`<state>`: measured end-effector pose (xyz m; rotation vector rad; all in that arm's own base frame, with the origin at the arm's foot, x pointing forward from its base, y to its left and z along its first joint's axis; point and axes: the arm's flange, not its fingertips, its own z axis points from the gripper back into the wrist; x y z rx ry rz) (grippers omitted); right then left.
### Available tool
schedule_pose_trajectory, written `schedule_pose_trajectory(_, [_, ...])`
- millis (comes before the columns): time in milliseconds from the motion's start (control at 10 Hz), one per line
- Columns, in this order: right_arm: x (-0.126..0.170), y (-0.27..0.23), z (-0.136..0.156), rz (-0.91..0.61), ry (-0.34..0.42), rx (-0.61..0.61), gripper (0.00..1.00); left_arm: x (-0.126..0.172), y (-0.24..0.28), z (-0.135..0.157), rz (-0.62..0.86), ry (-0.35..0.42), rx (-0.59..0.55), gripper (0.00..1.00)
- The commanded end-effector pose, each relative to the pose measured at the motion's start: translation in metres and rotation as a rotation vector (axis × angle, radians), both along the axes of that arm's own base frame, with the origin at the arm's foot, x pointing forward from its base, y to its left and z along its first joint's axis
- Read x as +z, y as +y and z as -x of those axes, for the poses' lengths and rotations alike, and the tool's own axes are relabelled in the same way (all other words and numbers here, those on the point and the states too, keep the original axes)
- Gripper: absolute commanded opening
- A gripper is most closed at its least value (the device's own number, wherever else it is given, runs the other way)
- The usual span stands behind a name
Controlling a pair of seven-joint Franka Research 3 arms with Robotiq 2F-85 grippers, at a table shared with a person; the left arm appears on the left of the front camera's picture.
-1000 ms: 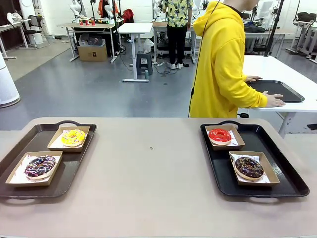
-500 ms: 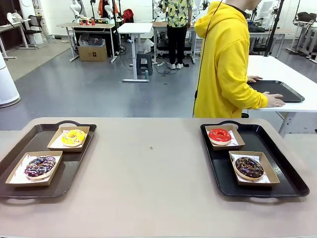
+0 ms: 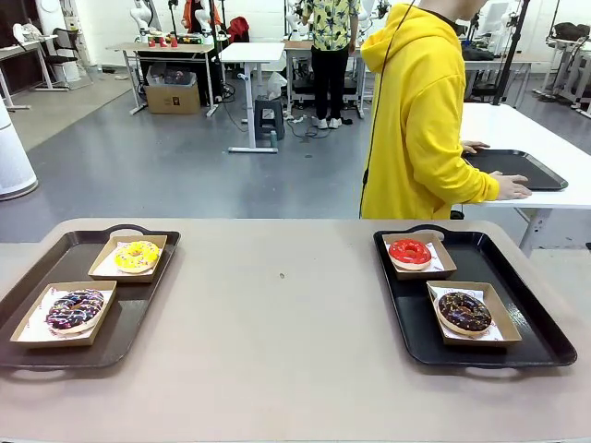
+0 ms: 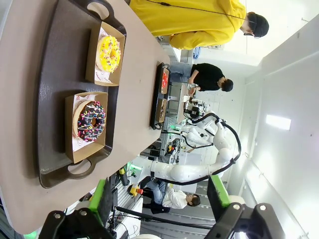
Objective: Individually package the donuts and arrange them on the tray.
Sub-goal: Place the picked Paper togo box on the Handle tray.
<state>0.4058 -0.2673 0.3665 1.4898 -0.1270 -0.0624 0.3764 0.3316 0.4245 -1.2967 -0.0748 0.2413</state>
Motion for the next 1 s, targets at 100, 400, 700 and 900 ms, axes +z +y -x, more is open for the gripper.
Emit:
schedule_pose_trajectory(100, [0.0029, -0.0016, -0.0013, -0.006, 0.007, 0.008, 1.0, 0.0019, -0.0029, 0.0032, -0.008, 0.0, 0.013, 1.0])
schedule_pose_trajectory(400, [0.0029, -0.0016, -0.0013, -0.006, 0.007, 0.008, 1.0, 0.0019, -0.0029, 0.0032, -0.008, 0.0, 0.013, 1.0])
schedule_pose_trajectory(700, [0.0029, -0.0016, -0.0013, -0.006, 0.007, 0.008, 1.0, 0.0019, -0.0029, 0.0032, -0.008, 0.0, 0.013, 1.0])
schedule_pose_trajectory(900, [0.0029, -0.0016, -0.0013, -0.006, 0.007, 0.008, 1.0, 0.0019, -0.0029, 0.0032, -0.008, 0.0, 0.013, 1.0])
